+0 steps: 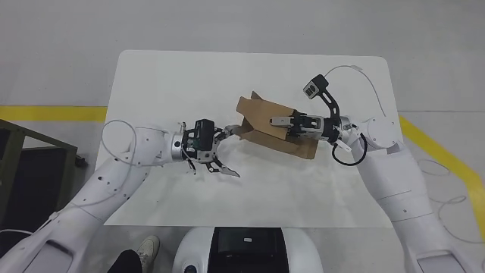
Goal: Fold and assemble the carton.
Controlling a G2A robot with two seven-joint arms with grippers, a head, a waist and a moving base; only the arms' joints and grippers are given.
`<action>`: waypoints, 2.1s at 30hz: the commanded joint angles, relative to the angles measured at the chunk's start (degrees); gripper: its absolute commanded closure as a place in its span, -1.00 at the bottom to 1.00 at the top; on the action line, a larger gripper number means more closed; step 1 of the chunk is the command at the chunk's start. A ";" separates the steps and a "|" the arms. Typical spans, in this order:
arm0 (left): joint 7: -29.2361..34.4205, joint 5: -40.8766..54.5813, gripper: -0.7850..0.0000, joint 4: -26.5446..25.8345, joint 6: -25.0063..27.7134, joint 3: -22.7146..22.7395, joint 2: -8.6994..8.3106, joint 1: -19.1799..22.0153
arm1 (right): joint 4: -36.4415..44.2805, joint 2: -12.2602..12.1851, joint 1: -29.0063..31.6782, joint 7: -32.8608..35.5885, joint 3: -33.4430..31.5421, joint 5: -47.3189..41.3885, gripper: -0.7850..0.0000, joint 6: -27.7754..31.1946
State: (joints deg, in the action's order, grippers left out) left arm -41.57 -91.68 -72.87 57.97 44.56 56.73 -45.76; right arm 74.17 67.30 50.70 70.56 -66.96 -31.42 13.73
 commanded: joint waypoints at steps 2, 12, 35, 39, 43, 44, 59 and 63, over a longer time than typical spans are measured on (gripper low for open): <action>-0.49 -0.33 -1.00 -0.21 -0.12 -0.20 0.15 0.31 | 1.55 -0.13 0.72 -0.87 -0.06 0.72 1.00 -0.34; -1.82 -1.85 -1.00 -2.67 -0.54 0.28 -0.01 0.09 | 3.75 -0.51 1.55 0.61 -0.10 1.43 1.00 -0.48; -4.71 2.75 -1.00 -5.37 0.03 -1.83 -2.61 0.10 | 4.76 -0.68 1.45 3.15 1.56 0.56 1.00 0.29; -4.72 4.35 -1.00 -5.56 0.03 -3.16 -3.09 0.86 | 4.95 -0.72 1.50 3.45 1.73 0.33 1.00 0.38; -4.72 5.75 -0.99 -5.58 0.03 -4.32 -3.58 1.70 | 5.29 -0.77 1.52 3.66 1.90 0.42 1.00 0.42; -4.72 6.05 -0.96 -5.55 0.03 -4.58 -3.70 1.87 | 5.38 -0.78 1.54 3.72 1.95 0.44 1.00 0.42; -4.72 9.78 -0.90 -5.87 0.03 -8.22 -5.21 3.98 | 6.62 -1.07 1.82 4.49 2.30 0.68 1.00 0.72; -4.72 10.51 -0.80 -5.65 0.03 -9.11 -5.62 4.28 | 6.59 -1.12 1.83 4.66 2.34 0.44 1.00 0.84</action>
State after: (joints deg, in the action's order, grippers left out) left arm -46.28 -81.32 -78.64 58.00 35.69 51.20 -41.54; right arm 80.79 66.20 52.53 75.20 -64.62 -30.94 14.53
